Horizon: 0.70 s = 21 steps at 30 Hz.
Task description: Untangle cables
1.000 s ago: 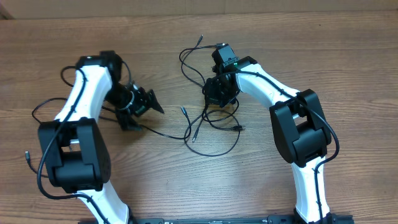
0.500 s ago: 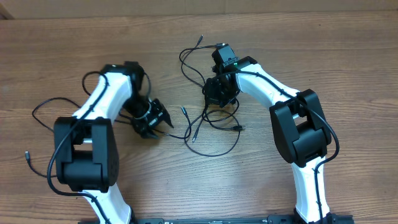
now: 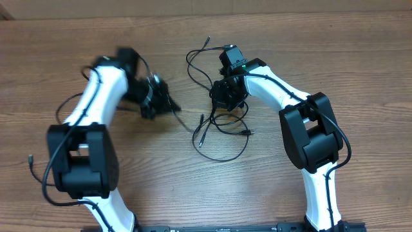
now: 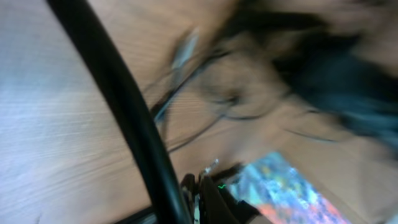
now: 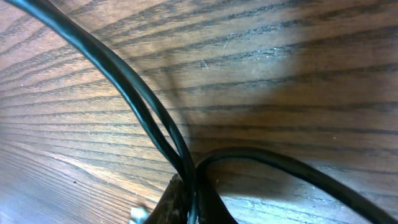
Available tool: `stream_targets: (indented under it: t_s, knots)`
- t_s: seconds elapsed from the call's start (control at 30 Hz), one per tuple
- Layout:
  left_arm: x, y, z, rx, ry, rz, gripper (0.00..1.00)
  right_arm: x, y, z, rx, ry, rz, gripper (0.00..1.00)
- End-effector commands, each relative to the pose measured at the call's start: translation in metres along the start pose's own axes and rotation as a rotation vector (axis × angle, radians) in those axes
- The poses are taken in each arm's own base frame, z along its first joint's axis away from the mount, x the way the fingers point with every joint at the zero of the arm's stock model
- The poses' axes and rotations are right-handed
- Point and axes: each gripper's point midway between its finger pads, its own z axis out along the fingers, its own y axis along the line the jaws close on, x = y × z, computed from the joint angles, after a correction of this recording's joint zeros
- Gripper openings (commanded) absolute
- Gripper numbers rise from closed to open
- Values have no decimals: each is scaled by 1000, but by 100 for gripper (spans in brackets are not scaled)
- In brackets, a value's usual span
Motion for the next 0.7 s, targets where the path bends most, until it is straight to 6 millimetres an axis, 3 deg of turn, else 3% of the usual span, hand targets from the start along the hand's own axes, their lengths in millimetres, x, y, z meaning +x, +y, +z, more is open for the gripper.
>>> stream_targets:
  t_s: [0.0,0.2,0.37,0.5,0.67]
  knots:
    - [-15,-61,-61,273,-81,202,4,23,-49,45,164,76,32,5]
    - [-50,-89,-170,361,-353,287,4,23,-49,45,164,76,32,5]
    - [-73,-90,-250,334,-610,405,4,23,-49,45,163,75,33,5]
    - [-103,-44,-285,144,-791,292,4,23,-49,45,163,75,32,5]
    - [-130,39,-312,-226,-957,54,13,23,-48,45,163,74,32,5]
